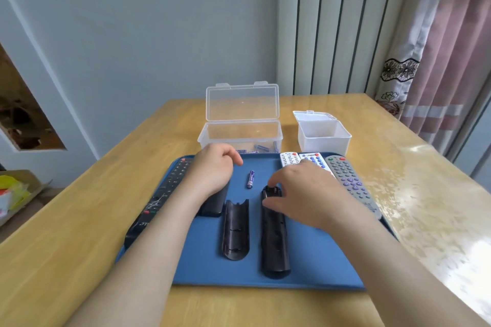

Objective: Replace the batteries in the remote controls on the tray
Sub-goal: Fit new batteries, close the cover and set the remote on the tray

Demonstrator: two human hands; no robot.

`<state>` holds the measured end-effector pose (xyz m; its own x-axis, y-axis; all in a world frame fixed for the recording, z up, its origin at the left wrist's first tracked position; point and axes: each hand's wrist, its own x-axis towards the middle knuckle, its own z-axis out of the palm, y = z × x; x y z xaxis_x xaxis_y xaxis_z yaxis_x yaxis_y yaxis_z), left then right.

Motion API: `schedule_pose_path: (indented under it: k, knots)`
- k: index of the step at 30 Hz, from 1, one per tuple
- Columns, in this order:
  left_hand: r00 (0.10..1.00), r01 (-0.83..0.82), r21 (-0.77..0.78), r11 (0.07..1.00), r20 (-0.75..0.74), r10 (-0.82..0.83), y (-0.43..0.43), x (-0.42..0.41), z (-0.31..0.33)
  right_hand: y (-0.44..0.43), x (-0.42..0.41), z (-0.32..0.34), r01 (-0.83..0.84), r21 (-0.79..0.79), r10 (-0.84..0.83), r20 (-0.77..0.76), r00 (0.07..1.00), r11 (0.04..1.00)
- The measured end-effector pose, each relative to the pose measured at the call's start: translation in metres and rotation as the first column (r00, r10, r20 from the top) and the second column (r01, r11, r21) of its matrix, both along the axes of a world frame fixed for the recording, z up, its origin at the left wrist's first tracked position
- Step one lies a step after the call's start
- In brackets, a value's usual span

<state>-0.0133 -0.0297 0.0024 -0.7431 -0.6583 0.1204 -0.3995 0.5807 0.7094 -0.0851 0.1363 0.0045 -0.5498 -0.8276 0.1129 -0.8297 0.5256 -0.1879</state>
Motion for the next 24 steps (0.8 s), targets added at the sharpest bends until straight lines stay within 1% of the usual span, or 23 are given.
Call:
schedule_pose_path:
  k: [1, 2, 3, 4, 6, 8, 10, 12, 14, 17, 19, 22, 24]
  knots:
    - [0.994, 0.022, -0.116, 0.993, 0.112, -0.009, 0.003, -0.006, 0.002, -0.002, 0.004, -0.002, -0.003, 0.038, 0.005, -0.048, 0.999, 0.999]
    - [0.970, 0.080, -0.223, 0.971, 0.241, -0.025, 0.005, -0.012, 0.003, -0.004, 0.008, -0.003, 0.000, 0.066, 0.005, -0.073, 0.997, 0.998]
    - [0.930, 0.162, -0.298, 0.941, 0.366, -0.044, 0.008, -0.017, 0.003, -0.006, 0.012, -0.004, 0.004, 0.082, 0.003, -0.084, 0.996, 0.997]
    - [0.883, 0.246, -0.342, 0.907, 0.465, -0.064, 0.010, -0.022, 0.002, -0.007, 0.016, -0.004, 0.004, 0.084, 0.004, -0.090, 0.996, 0.996]
    - [0.815, 0.353, -0.366, 0.861, 0.572, -0.092, 0.012, -0.029, -0.001, -0.008, 0.022, -0.004, 0.002, 0.072, 0.005, -0.098, 0.995, 0.997]
    - [0.801, 0.381, -0.373, 0.846, 0.590, -0.100, 0.012, -0.032, -0.003, -0.010, 0.026, -0.005, 0.016, 0.047, -0.011, -0.105, 0.994, 0.999]
    - [0.823, 0.360, -0.386, 0.850, 0.559, -0.095, 0.011, -0.033, -0.005, -0.012, 0.028, -0.004, 0.038, 0.042, -0.033, -0.107, 0.994, 0.998]
    - [0.869, 0.310, -0.401, 0.862, 0.488, -0.086, 0.010, -0.032, -0.007, -0.014, 0.032, -0.003, 0.052, 0.056, -0.047, -0.096, 0.994, 0.997]
    - [0.906, 0.243, -0.359, 0.901, 0.415, -0.079, 0.009, -0.027, -0.007, -0.015, 0.035, -0.003, 0.060, 0.062, -0.054, -0.095, 0.994, 0.996]
    - [0.952, 0.199, -0.194, 0.961, 0.269, -0.143, 0.007, -0.014, -0.001, -0.014, 0.037, -0.002, 0.066, 0.059, -0.060, -0.104, 0.993, 0.996]
    - [0.974, 0.168, -0.087, 0.982, 0.167, -0.152, 0.009, -0.003, 0.002, -0.013, 0.038, 0.000, 0.062, 0.085, -0.054, -0.094, 0.994, 0.994]
    - [0.992, 0.126, 0.082, 0.989, -0.031, -0.124, 0.011, 0.013, -0.001, -0.015, 0.039, 0.003, 0.050, 0.098, -0.050, 0.003, 0.999, 0.994]
    - [0.982, 0.106, 0.183, 0.977, -0.175, -0.074, 0.013, 0.020, -0.003, -0.017, 0.039, 0.004, 0.055, 0.060, -0.058, 0.046, 0.997, 0.997]
